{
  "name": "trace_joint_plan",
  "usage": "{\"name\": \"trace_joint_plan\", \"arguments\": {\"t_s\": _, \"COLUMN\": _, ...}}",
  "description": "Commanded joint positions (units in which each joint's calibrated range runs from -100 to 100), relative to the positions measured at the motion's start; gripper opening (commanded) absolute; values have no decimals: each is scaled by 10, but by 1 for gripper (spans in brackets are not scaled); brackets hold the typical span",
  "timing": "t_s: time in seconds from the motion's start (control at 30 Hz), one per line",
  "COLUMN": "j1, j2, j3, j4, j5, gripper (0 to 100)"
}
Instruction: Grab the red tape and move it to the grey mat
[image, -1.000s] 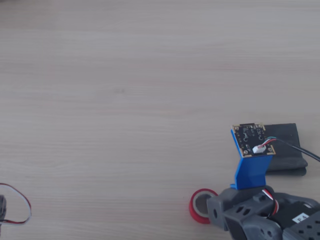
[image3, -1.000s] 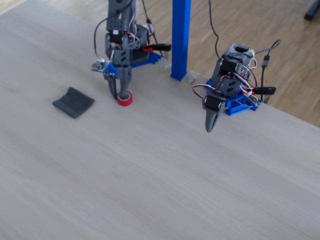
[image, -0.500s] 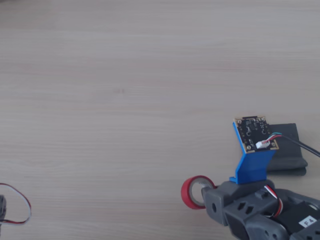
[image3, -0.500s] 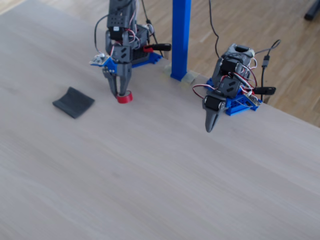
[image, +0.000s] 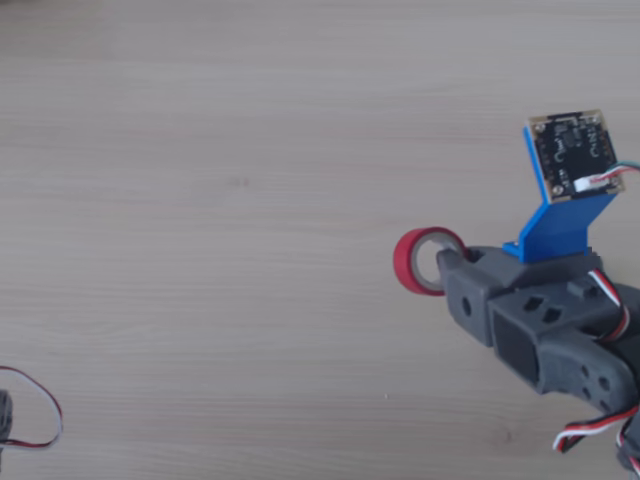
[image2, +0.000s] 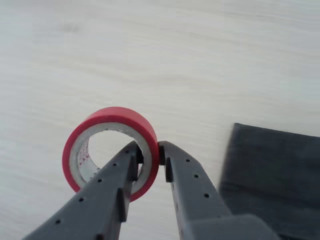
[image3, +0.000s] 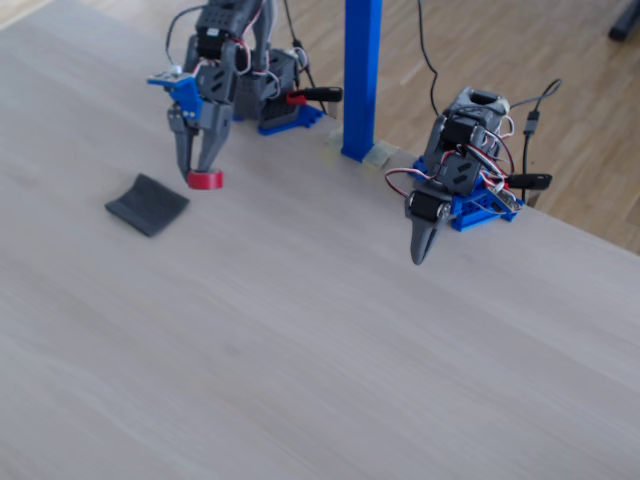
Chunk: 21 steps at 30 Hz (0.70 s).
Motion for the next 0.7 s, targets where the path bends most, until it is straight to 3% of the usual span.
{"name": "trace_joint_plan", "arguments": {"t_s": 0.0, "j1": 33, "j2": -18, "j3": -82, "j4": 73, "j5": 3, "gripper": 2}}
{"name": "trace_joint_plan", "arguments": {"t_s": 0.67, "j1": 226, "j2": -11, "j3": -106, "j4": 114, "j5": 18, "gripper": 2}}
